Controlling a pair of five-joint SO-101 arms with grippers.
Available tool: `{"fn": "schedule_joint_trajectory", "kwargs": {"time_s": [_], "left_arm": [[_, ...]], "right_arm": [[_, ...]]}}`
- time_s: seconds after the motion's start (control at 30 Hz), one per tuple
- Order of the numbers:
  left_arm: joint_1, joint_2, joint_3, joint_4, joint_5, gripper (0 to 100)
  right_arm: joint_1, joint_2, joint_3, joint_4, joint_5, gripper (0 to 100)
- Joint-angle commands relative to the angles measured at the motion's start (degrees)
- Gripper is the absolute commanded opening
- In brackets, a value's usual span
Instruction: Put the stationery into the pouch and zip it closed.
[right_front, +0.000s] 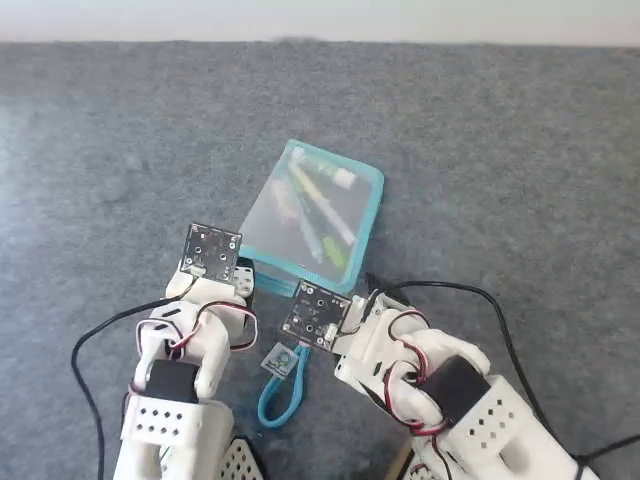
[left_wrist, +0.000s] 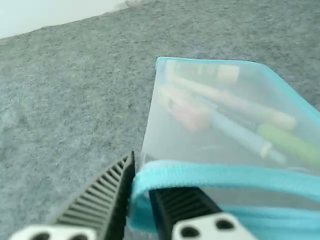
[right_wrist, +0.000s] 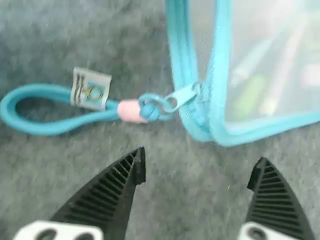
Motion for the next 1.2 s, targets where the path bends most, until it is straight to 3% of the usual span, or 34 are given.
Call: {"fn": "schedule_joint_trajectory", "kwargs": {"time_s": [0.0, 0.33, 0.73, 0.87, 1.17], "left_arm": [[-0.5, 0.2, -3.9, 0.4, 1.1, 1], [-0.5, 0.2, -4.0, 0.4, 1.1, 1], [-0.5, 0.2, -3.8, 0.4, 1.1, 1], [-0.5, 0.2, -3.8, 0.4, 1.1, 1], [-0.5, 0.2, -3.8, 0.4, 1.1, 1]], "right_arm": [[0.8, -1.6, 1.8, -6.5, 0.5, 32.9], [7.8, 3.4, 4.4, -17.0, 0.3, 32.9], [5.8, 13.9, 4.7, -20.0, 0.6, 32.9], [2.5, 14.4, 4.7, -19.3, 0.6, 32.9], [2.9, 14.4, 4.2, -19.6, 0.5, 32.9]]}}
